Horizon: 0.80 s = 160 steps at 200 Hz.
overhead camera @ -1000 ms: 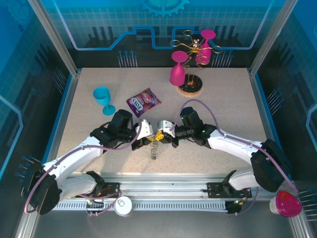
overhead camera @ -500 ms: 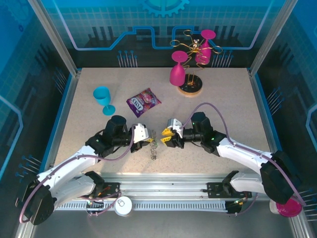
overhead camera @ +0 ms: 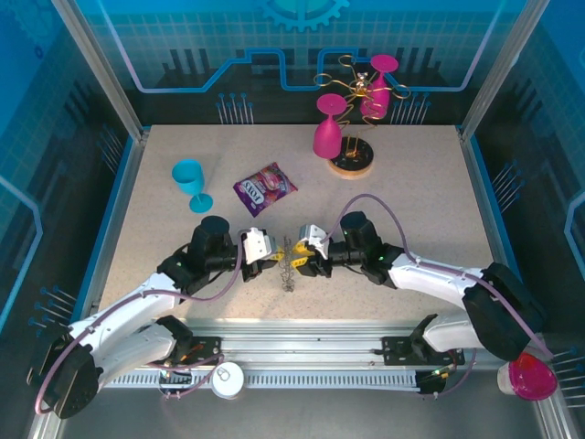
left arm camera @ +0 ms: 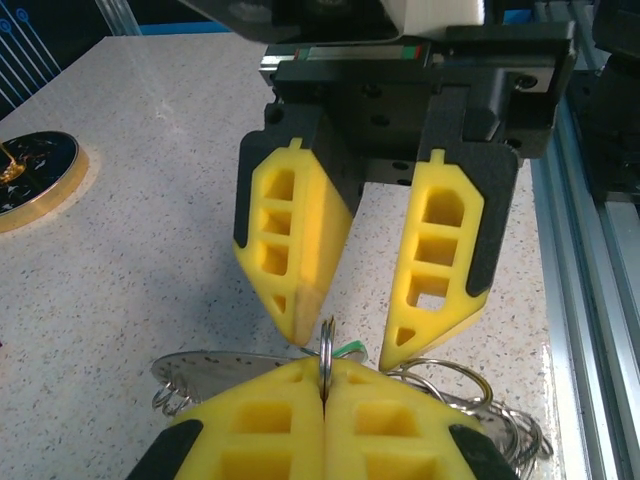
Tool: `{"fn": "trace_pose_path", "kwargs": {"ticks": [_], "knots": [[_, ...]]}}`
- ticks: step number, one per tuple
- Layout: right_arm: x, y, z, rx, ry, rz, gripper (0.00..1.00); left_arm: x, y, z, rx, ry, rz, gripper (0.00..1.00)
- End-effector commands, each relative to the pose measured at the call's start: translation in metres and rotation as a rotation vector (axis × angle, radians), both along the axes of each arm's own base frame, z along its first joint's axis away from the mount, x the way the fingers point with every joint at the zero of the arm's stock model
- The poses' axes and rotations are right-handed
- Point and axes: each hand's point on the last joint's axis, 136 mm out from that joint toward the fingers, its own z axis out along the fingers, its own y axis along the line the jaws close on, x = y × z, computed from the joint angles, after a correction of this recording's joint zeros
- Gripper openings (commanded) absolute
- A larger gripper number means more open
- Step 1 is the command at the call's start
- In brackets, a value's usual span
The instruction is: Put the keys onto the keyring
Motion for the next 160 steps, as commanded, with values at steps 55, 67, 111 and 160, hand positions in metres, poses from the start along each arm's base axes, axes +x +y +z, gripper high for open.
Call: {"fn": "trace_pose_path", "kwargs": {"ticks": [55, 67, 111, 160], "knots": [[-0.002, 0.009, -0.007, 0.023, -0.065, 0.027, 0.35, -0.005, -0.006, 0.020, -0.085, -0.035, -0.039, 0.00], [-0.002, 0.011, -0.005, 0.032, -0.070, 0.028, 0.35, -0.005, -0.006, 0.021, -0.088, -0.033, -0.039, 0.00], [0.004, 0.012, -0.002, 0.037, -0.081, 0.000, 0.23, -0.003, -0.005, 0.019, -0.087, -0.026, -0.019, 0.00], [0.024, -0.004, -0.001, -0.016, -0.101, -0.109, 0.02, -0.005, 0.001, 0.006, -0.026, 0.048, 0.009, 0.00]]}}
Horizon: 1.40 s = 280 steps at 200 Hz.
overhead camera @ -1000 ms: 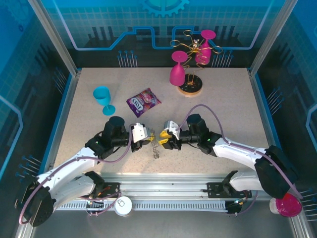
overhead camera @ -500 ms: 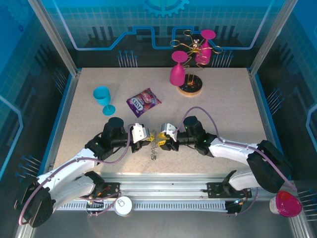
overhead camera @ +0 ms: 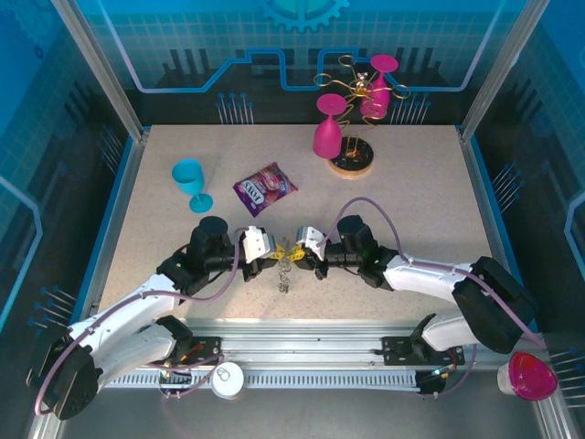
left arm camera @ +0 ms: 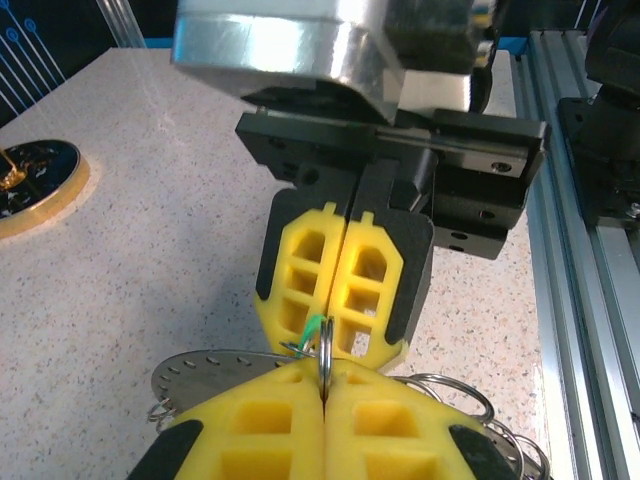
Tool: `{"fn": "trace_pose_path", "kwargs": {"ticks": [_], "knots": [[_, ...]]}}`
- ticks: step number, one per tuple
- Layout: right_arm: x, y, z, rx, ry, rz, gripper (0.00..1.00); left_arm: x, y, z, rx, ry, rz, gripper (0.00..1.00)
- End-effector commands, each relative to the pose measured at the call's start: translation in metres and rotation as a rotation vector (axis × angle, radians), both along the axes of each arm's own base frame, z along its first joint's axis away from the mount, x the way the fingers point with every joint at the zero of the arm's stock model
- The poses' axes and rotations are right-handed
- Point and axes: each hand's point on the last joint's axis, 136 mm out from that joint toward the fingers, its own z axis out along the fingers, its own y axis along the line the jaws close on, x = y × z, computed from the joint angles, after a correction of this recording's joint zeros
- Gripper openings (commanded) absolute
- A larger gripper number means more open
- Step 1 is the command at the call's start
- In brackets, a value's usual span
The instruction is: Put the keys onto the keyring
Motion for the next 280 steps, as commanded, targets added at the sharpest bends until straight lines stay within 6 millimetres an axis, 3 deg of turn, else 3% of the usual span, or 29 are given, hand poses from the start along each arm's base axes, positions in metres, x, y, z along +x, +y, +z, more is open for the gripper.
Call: {"fn": "trace_pose_path", "kwargs": {"ticks": [1, 47, 95, 110, 129, 155, 189, 229, 280], "knots": [[0.013, -0.009, 0.009, -0.014, -0.041, -0.065, 0.02, -0.005, 0.003, 0.002, 0.010, 0.025, -0.004, 0.00], [0.009, -0.012, 0.013, -0.031, -0.040, -0.031, 0.00, 0.000, 0.006, 0.000, 0.019, 0.029, 0.038, 0.00], [0.006, -0.007, -0.009, -0.095, 0.039, 0.000, 0.00, 0.007, 0.001, 0.031, -0.098, 0.001, 0.064, 0.00], [0.006, -0.005, -0.005, -0.086, 0.043, 0.006, 0.09, 0.009, 0.001, 0.037, -0.121, 0.008, 0.083, 0.00], [0.010, -0.007, 0.005, -0.055, 0.021, -0.022, 0.32, 0.016, 0.004, 0.038, -0.135, 0.031, 0.137, 0.00], [0.018, -0.022, 0.019, -0.023, 0.006, -0.107, 0.44, 0.026, 0.010, 0.035, -0.150, 0.079, 0.224, 0.00], [0.025, -0.045, 0.021, -0.028, 0.117, -0.262, 0.45, 0.048, 0.024, 0.032, -0.192, 0.188, 0.434, 0.00], [0.024, -0.045, 0.029, 0.093, 0.363, -0.376, 0.40, 0.062, 0.040, 0.022, -0.223, 0.349, 0.631, 0.00], [0.029, -0.040, 0.038, 0.126, 0.529, -0.428, 0.39, 0.054, 0.036, 0.022, -0.279, 0.422, 0.610, 0.00]]}}
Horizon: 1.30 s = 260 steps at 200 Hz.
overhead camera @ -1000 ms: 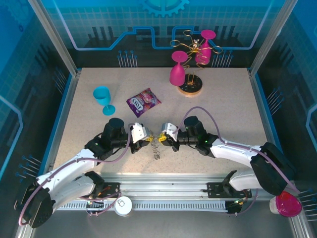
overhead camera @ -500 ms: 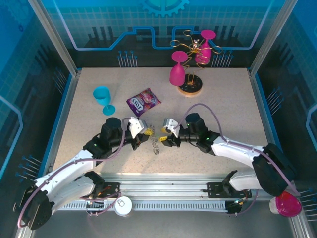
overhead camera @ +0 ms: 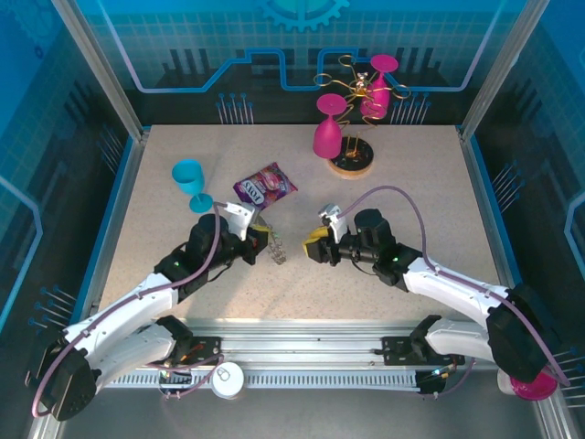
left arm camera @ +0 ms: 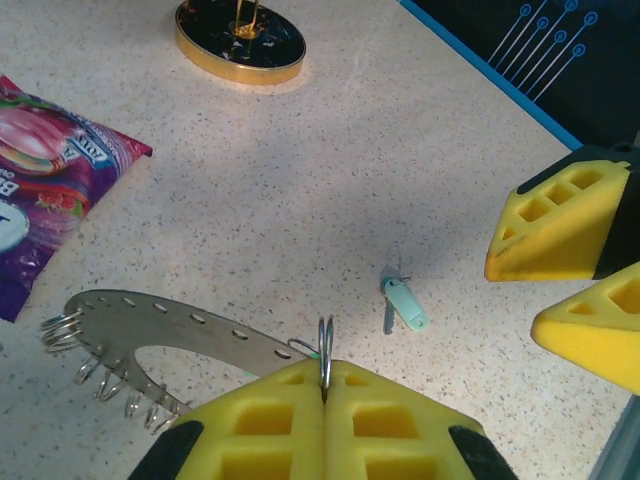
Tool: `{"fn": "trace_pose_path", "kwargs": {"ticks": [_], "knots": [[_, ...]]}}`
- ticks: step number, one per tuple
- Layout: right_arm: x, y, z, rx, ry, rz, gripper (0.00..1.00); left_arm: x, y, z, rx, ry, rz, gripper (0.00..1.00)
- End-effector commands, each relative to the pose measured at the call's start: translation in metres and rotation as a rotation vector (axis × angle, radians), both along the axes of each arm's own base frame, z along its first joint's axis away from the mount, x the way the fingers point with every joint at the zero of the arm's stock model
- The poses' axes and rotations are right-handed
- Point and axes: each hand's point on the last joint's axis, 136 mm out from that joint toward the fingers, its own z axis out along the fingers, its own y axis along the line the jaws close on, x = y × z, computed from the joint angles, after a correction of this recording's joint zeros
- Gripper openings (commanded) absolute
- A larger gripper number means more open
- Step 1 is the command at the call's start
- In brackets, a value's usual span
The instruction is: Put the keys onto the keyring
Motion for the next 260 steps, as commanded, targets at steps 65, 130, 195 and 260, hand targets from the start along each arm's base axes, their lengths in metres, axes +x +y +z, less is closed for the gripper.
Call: {"fn": "trace_pose_path", "kwargs": {"ticks": [65, 130, 195, 260], "knots": [[0.006, 0.030, 0.022, 0.272, 0.540, -0.126, 0.38, -0.011, -0.005, 0.017, -0.114, -0.101, -0.042, 0.00], [0.005, 0.062, 0.030, 0.470, 0.816, -0.141, 0.40, -0.015, -0.008, 0.018, -0.132, -0.133, -0.075, 0.00], [0.000, 0.071, 0.006, 0.461, 0.878, -0.170, 0.42, -0.013, -0.009, 0.020, -0.147, -0.147, -0.073, 0.00], [-0.003, 0.075, 0.008, 0.513, 0.910, -0.143, 0.21, -0.011, -0.007, 0.019, -0.140, -0.142, -0.051, 0.00]]}}
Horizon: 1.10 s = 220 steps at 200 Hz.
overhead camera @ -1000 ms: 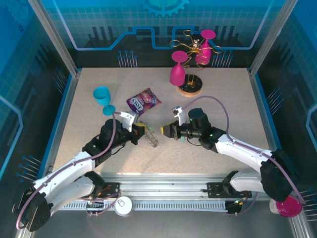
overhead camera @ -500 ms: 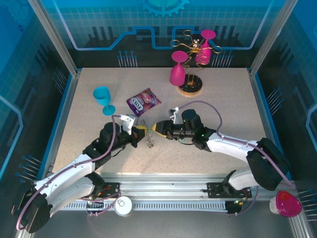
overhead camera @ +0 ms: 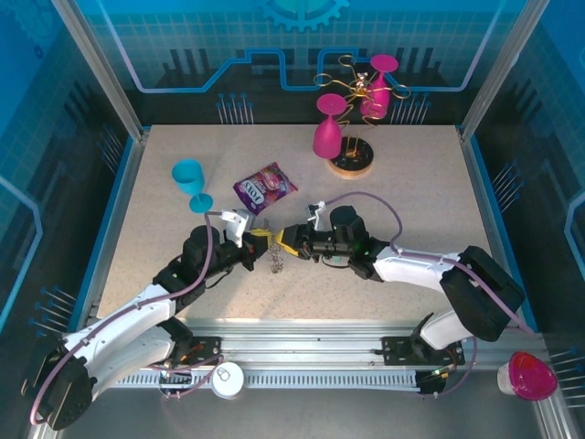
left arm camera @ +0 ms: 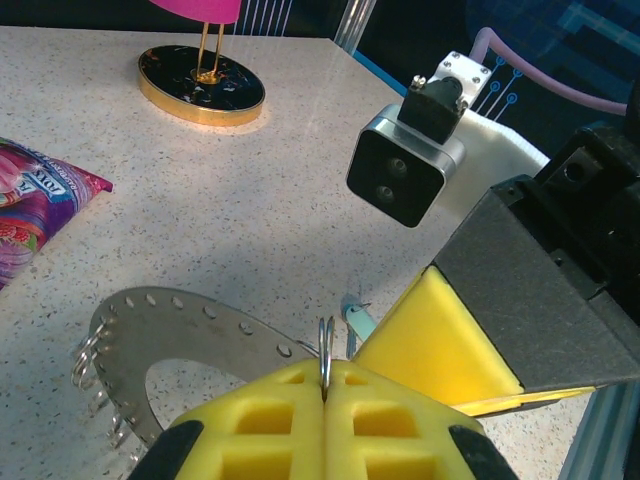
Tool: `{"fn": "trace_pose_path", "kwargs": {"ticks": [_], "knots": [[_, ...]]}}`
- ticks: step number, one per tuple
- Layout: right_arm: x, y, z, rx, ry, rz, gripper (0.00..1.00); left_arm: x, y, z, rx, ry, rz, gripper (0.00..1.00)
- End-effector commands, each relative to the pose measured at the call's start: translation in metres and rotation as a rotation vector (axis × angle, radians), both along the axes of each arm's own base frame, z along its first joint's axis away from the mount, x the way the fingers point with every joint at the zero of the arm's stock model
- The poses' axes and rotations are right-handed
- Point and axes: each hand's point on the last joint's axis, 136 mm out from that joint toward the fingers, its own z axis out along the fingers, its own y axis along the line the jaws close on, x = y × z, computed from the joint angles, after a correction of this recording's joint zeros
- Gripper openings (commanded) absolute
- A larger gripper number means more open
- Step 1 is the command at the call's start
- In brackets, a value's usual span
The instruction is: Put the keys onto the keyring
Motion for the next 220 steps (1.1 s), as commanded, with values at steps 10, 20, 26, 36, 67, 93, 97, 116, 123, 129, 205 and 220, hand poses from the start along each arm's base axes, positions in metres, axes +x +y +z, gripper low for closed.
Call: {"fn": "trace_pose_path", "kwargs": {"ticks": [10, 20, 26, 36, 67, 93, 97, 116, 123, 129, 205, 220], "knots": [[-0.004, 0.004, 0.005, 0.043, 0.002, 0.012, 0.19, 0.001, -0.002, 0.013, -0.026, -0.054, -0.004, 0.00], [-0.004, 0.005, 0.005, 0.046, 0.003, 0.014, 0.18, 0.001, -0.001, 0.014, -0.027, -0.055, 0.003, 0.00], [-0.004, 0.005, 0.005, 0.046, 0.006, 0.014, 0.18, 0.002, -0.001, 0.014, -0.027, -0.055, 0.005, 0.00], [-0.005, 0.004, 0.003, 0.046, 0.008, 0.015, 0.18, 0.002, 0.000, 0.015, -0.028, -0.058, 0.009, 0.00], [-0.006, 0.001, -0.008, 0.021, 0.010, 0.011, 0.29, 0.004, 0.000, 0.018, -0.038, -0.065, 0.016, 0.00], [-0.008, 0.001, -0.013, 0.013, 0.014, 0.016, 0.35, 0.004, 0.000, 0.019, -0.040, -0.065, 0.016, 0.00], [-0.009, 0.002, -0.012, 0.018, 0.015, 0.023, 0.35, 0.004, 0.000, 0.019, -0.038, -0.064, 0.016, 0.00], [-0.011, 0.005, -0.005, 0.047, 0.009, 0.045, 0.34, 0.005, 0.001, 0.018, -0.034, -0.064, 0.026, 0.00], [-0.012, 0.005, -0.003, 0.053, 0.006, 0.051, 0.34, 0.006, 0.002, 0.018, -0.034, -0.064, 0.031, 0.00], [-0.013, 0.005, -0.001, 0.060, 0.003, 0.059, 0.34, 0.006, 0.002, 0.018, -0.035, -0.063, 0.036, 0.00], [-0.009, -0.011, 0.004, 0.017, -0.127, 0.068, 0.38, 0.010, 0.003, 0.022, -0.035, -0.055, 0.056, 0.00], [-0.001, -0.026, 0.002, -0.053, -0.200, 0.050, 0.39, 0.010, 0.004, 0.023, -0.037, -0.045, 0.060, 0.00]]}}
